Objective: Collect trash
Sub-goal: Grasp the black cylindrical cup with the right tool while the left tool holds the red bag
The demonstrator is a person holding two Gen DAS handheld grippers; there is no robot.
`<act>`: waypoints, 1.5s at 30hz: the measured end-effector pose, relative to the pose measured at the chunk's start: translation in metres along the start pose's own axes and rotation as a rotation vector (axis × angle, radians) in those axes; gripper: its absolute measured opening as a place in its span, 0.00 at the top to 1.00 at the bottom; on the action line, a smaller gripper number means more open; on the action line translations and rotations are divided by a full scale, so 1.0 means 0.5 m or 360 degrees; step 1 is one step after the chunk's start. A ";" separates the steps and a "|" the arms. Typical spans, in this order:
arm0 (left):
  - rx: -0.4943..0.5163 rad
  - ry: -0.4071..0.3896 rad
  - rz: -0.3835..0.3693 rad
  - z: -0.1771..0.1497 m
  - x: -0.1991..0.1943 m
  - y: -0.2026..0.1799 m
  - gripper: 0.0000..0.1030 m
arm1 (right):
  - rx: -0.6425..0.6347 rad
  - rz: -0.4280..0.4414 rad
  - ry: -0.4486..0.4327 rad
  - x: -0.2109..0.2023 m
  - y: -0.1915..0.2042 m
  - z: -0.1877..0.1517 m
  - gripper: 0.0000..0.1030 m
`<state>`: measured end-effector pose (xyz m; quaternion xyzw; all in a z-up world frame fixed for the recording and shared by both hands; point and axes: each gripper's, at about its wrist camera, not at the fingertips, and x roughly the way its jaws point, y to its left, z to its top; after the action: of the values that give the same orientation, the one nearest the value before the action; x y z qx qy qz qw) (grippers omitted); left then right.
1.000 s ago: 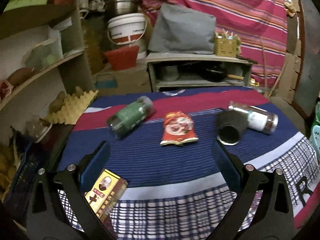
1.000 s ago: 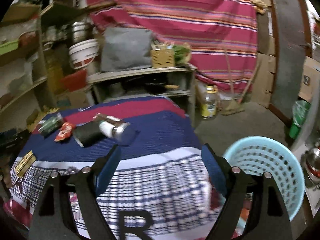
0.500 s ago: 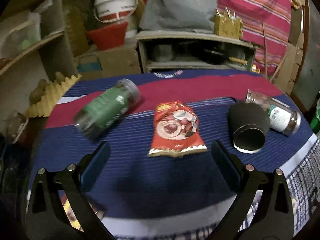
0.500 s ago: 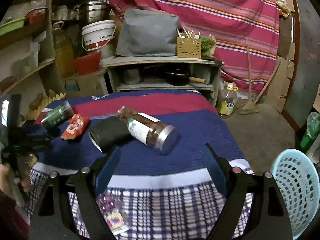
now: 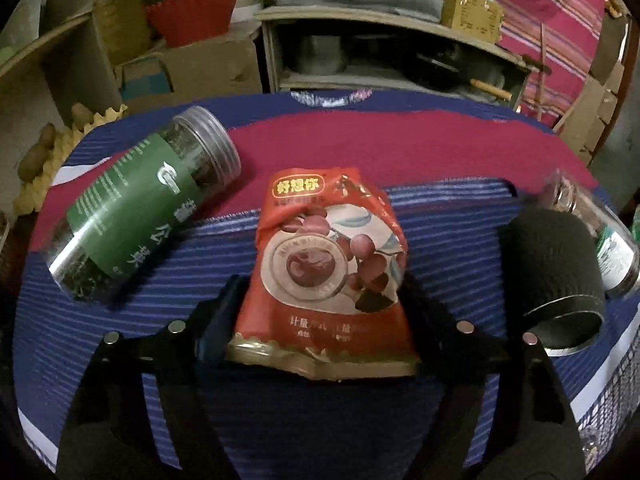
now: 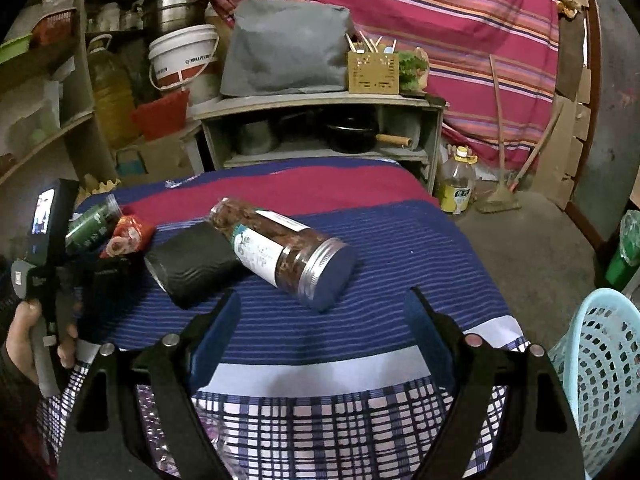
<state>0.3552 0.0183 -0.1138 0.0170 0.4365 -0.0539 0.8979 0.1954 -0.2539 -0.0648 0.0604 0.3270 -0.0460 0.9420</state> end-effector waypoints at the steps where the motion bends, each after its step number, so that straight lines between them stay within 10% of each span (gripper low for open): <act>1: 0.0003 -0.0007 0.0001 -0.001 -0.002 0.000 0.29 | -0.0001 0.0000 0.0002 0.002 0.000 0.000 0.20; 16: 0.0014 -0.0219 0.0135 -0.062 -0.178 0.092 0.32 | -0.0064 0.0065 0.0072 0.040 0.160 0.025 0.12; 29: -0.0040 -0.0250 0.0170 -0.131 -0.215 0.174 0.32 | 0.0078 -0.0196 0.0244 0.152 0.274 0.045 0.12; 45: -0.0024 -0.0242 0.0152 -0.120 -0.229 0.149 0.32 | -0.0034 -0.0076 0.0235 0.131 0.271 0.044 0.36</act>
<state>0.2464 0.1063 -0.0624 0.0269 0.3662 -0.0089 0.9301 0.2773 -0.1265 -0.0770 0.0459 0.3975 -0.0603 0.9145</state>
